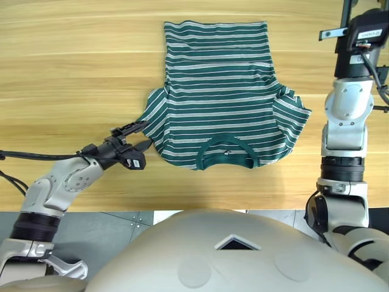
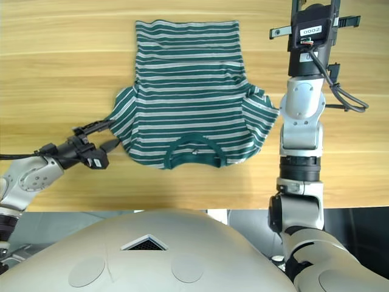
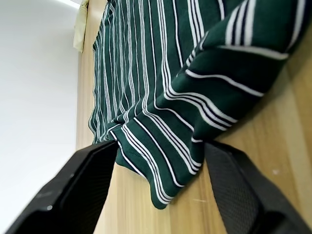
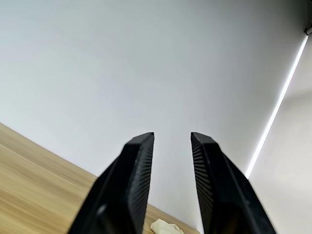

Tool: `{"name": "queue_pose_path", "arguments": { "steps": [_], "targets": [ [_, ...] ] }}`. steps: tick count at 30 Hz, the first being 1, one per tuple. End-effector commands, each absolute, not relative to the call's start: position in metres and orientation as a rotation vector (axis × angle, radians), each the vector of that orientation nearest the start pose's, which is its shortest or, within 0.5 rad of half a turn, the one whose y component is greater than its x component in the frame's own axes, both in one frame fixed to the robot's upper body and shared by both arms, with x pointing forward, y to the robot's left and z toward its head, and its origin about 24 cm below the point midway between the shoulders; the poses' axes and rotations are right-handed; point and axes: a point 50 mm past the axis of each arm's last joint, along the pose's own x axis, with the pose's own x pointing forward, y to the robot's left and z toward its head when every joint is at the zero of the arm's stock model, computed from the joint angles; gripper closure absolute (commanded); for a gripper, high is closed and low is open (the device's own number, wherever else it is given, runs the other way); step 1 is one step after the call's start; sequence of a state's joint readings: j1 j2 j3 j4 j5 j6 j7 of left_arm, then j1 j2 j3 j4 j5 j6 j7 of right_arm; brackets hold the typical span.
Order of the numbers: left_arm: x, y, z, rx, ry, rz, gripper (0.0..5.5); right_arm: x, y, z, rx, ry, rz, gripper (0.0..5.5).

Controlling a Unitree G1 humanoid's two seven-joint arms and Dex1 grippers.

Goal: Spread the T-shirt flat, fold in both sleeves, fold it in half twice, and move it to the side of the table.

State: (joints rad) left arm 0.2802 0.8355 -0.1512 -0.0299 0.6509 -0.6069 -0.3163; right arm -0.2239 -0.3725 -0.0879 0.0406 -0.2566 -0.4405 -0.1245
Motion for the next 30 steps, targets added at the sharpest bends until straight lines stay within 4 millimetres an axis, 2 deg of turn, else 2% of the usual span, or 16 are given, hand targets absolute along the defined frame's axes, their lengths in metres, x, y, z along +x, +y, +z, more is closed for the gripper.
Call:
{"name": "queue_pose_path", "arguments": {
  "steps": [1, 8, 16, 19, 25, 30],
  "targets": [
    [0.158, 0.236, -0.001, 1.434, 0.156, -1.008, 2.24, 0.273, -0.212, 0.144, -0.628, -0.627, -0.079, 4.11],
    [0.171, 0.239, -0.007, 1.481, 0.162, -0.936, 2.24, 0.273, -0.214, 0.137, -0.622, -0.598, -0.081, 4.11],
    [0.176, 0.231, -0.016, 1.455, 0.142, -0.933, 2.24, 0.273, -0.216, 0.134, -0.607, -0.587, -0.086, 4.11],
    [0.174, 0.226, -0.019, 1.427, 0.143, -0.950, 2.69, 0.272, -0.218, 0.135, -0.596, -0.586, -0.091, 4.11],
    [0.174, 0.232, -0.024, 1.430, 0.193, -0.917, 3.79, 0.269, -0.220, 0.133, -0.592, -0.577, -0.088, 4.11],
    [0.174, 0.232, -0.026, 1.424, 0.200, -0.902, 4.30, 0.268, -0.221, 0.131, -0.594, -0.572, -0.081, 4.11]
  ]
}}
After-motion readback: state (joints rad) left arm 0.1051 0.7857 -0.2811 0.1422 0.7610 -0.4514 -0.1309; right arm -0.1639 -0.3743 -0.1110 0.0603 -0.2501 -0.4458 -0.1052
